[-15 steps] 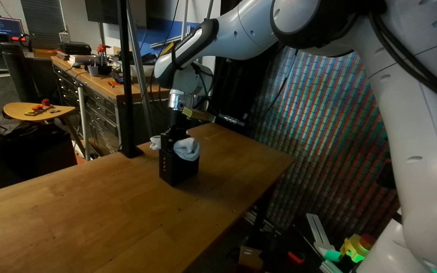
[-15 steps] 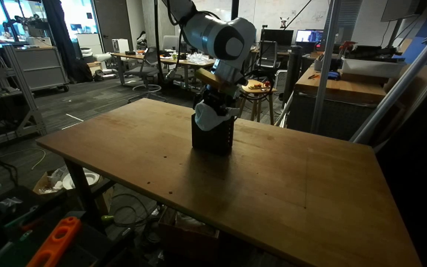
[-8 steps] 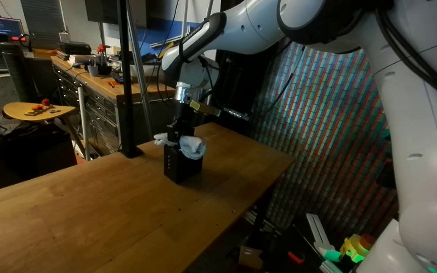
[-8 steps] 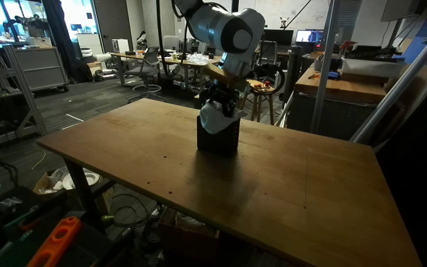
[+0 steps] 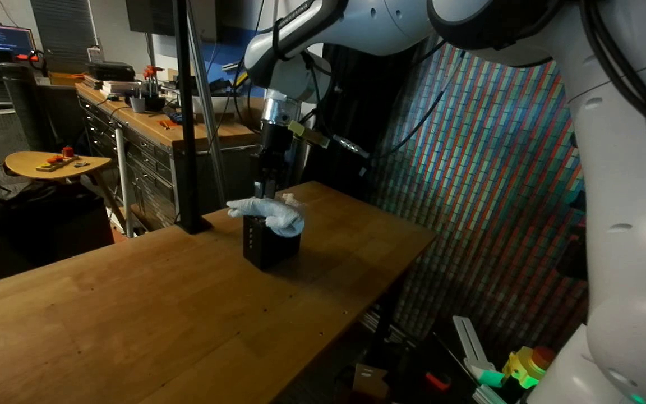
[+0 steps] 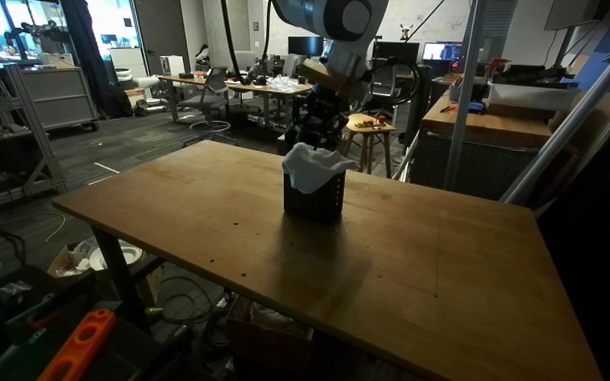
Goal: Put the towel in the box
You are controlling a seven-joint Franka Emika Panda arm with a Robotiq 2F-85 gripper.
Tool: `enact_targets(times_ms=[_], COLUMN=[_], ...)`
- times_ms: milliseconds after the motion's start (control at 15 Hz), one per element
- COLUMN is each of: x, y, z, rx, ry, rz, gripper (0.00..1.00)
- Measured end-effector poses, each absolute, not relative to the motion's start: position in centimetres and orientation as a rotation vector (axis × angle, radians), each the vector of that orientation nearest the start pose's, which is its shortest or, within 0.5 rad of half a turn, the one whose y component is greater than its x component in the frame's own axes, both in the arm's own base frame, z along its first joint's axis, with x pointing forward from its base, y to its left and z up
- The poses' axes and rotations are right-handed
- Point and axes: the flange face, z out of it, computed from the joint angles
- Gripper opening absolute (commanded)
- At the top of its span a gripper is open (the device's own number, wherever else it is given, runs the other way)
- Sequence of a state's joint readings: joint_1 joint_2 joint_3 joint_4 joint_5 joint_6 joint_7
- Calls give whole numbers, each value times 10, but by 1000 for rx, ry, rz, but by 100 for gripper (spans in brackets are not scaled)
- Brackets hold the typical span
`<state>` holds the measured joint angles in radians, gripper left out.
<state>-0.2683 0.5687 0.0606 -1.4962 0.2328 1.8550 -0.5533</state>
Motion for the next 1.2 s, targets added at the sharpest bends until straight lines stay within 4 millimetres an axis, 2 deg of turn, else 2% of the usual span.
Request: enact_targets(times_ms=[133, 200, 267, 333, 467, 800, 1067, 1200], x=[672, 673, 674, 675, 677, 680, 679, 678], y=[-125, -124, -123, -123, -124, -130, -128, -126], z=[332, 335, 338, 342, 351, 376, 382, 382], rx=[-2799, -2796, -2795, -2794, -2799, -2842, -2886, -2933], ry=[-384, -397, -407, -416, -435, -496, -517, -479], rz=[141, 140, 137, 133, 112, 70, 93, 129], gripper=[96, 99, 96, 68, 69, 29, 0, 0])
